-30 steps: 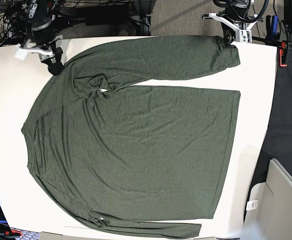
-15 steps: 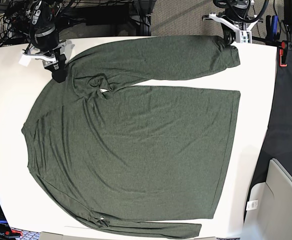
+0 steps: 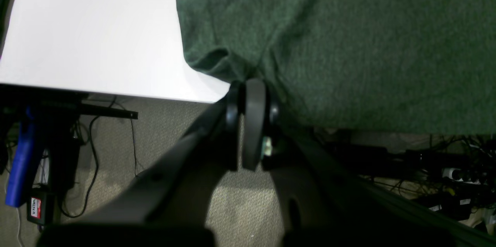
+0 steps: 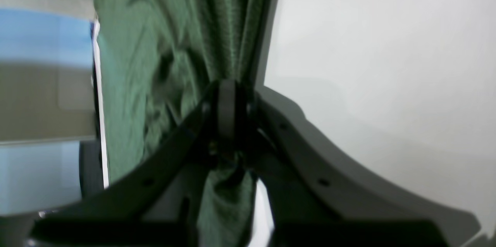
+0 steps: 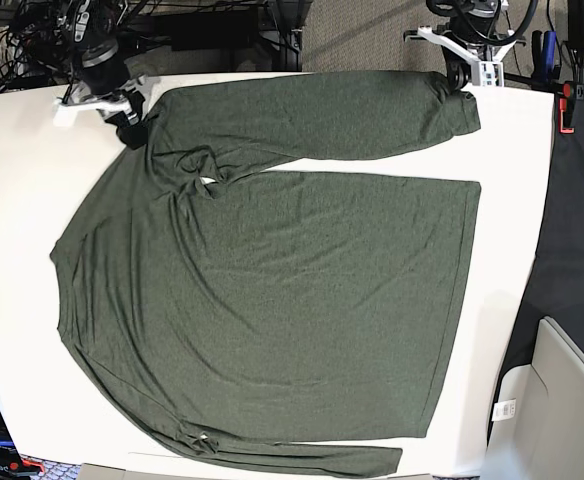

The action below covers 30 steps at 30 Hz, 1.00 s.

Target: Fold the T-shirt properly

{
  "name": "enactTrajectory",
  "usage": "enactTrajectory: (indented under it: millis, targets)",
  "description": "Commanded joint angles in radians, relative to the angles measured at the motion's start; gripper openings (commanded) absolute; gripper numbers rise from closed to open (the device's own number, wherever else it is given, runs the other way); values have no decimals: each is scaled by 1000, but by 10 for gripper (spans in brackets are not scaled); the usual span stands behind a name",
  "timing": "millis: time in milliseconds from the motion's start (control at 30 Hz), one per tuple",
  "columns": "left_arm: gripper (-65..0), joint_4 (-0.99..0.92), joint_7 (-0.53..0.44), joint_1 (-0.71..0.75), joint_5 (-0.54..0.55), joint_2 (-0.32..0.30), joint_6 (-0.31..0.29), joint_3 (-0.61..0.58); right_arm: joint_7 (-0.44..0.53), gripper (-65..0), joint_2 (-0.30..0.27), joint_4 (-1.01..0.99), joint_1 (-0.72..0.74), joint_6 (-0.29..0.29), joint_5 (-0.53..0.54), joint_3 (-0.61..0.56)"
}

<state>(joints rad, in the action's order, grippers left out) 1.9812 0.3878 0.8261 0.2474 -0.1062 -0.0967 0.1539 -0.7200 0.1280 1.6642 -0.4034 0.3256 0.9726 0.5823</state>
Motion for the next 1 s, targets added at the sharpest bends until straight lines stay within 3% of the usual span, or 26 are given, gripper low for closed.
enactTrajectory:
  millis: [0,333,567,767,967]
  targets:
    - [-650,14,-23,12,3,-7,4,8,-10,-635,-4,35,-29,-4,-10,3]
    - [-650,19,-29,19,3,-8,4,9,-5,-636,-34,152,-193,-1,121,17]
    - [-650,20,-92,57,3,-23,4,9,-8,-636,-98,153,-248,2,250,100]
    - [-650,20,-97,62,3,-34,4,9,-8,-628,-106,185,-225,27,240,83]
    - [-650,19,-97,62,3,-33,4,6,-3,-479,-74,279,-194,23,171,78]
